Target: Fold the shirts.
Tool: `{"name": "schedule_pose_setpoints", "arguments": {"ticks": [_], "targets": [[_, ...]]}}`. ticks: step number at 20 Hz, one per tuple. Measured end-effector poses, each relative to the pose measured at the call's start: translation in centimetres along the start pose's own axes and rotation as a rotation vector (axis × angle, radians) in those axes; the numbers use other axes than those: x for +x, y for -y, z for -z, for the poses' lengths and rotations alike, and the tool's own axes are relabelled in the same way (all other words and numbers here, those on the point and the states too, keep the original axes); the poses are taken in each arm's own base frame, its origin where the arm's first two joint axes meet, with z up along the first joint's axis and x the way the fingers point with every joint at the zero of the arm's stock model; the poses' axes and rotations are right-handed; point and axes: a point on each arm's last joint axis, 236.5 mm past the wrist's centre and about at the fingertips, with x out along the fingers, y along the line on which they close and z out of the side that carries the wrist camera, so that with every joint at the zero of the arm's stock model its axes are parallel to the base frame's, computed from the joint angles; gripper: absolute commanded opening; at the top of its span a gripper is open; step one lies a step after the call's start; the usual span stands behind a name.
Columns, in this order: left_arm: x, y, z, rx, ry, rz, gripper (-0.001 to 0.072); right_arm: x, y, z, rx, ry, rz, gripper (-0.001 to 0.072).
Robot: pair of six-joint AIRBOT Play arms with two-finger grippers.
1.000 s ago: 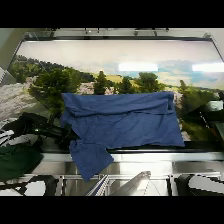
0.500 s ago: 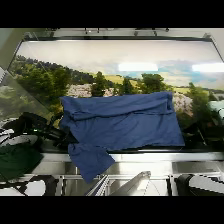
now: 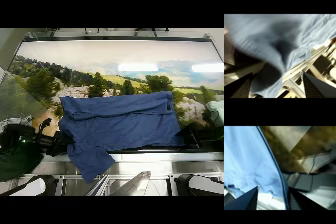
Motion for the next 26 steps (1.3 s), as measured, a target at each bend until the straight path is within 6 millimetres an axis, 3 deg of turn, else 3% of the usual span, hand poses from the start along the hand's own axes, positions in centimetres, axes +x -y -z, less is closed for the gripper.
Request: {"name": "schedule_pose_setpoints", "arguments": {"ticks": [2, 3, 4, 7, 11, 12, 13, 16, 21, 26], "targets": [[0.0, -0.3, 0.7, -0.059, 0.029, 0.016, 0.0657, 0.7, -0.5, 0.6, -0.028, -0.035, 0.007, 0.0492], [-0.1, -0.3, 1.0, -0.084, 0.043, 0.02, 0.0577, 1.0, -0.7, 0.9, -0.042, -0.05, 0.01, 0.0492], [-0.1, -0.3, 1.1, -0.098, 0.056, 0.022, 0.0544, 1.3, -1.1, 1.1, -0.056, -0.064, 0.008, 0.0492], [0.2, -0.3, 1.6, -0.103, 0.059, 0.001, 0.0542, 1.8, -1.9, 1.3, -0.088, -0.077, -0.001, 0.0492], [2.5, -0.6, 3.8, -0.086, -0.062, -0.071, 0.0531, 2.1, -2.7, 0.9, -0.098, -0.062, -0.022, 0.0492], [3.2, -0.8, 4.6, -0.08, -0.109, -0.093, 0.0325, 2.1, -2.8, 0.9, -0.102, -0.06, -0.025, 0.0492], [3.9, -1.1, 5.2, -0.072, -0.152, -0.115, 0.0006, 2.2, -2.9, 0.8, -0.102, -0.058, -0.029, 0.0492], [5.6, -1.7, 6.5, -0.031, -0.26, -0.178, 0.0009, 2.2, -3.3, 0.4, -0.102, -0.041, -0.039, 0.0492], [6.5, -1.3, 5.5, 0.043, -0.291, -0.222, 0.0018, 2.2, -3.5, -0.2, -0.098, -0.014, -0.047, 0.0491], [6.0, 0.9, 3.8, 0.202, -0.066, -0.187, 0.0018, 2.2, -3.6, -0.5, -0.107, -0.002, -0.053, 0.0491]]}}
